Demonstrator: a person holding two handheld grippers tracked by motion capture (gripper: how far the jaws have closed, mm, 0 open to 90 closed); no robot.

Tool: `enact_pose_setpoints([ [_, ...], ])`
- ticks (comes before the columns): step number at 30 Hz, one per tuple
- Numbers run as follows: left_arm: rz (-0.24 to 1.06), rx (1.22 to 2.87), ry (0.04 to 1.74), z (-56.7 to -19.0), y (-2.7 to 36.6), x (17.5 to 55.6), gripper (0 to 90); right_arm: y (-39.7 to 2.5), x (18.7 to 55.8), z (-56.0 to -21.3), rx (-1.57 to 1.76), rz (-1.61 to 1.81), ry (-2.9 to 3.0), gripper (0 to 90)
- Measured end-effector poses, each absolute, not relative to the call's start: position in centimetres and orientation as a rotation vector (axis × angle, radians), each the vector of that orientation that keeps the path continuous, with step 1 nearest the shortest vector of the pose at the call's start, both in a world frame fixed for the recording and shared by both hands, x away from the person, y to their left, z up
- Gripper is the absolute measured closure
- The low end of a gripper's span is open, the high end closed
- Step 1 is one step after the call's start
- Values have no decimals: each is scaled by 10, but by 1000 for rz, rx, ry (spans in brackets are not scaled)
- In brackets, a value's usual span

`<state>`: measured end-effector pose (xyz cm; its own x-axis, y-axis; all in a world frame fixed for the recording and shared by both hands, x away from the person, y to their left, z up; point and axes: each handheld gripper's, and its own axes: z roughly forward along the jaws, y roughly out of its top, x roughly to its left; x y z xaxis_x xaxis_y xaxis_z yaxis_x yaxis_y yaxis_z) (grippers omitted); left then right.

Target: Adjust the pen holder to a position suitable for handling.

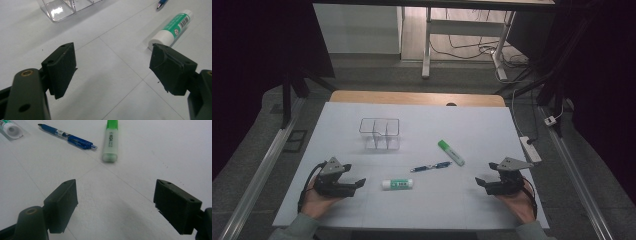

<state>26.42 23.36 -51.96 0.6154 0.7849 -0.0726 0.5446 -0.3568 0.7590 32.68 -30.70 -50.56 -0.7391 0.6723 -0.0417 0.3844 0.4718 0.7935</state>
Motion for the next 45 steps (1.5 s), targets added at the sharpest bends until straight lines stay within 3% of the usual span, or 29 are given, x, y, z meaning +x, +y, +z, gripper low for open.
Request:
enact_pose_setpoints([
  [45,383,2026,1067,-499,241,291,272,-304,327,-505,885,1160,2394,203],
])
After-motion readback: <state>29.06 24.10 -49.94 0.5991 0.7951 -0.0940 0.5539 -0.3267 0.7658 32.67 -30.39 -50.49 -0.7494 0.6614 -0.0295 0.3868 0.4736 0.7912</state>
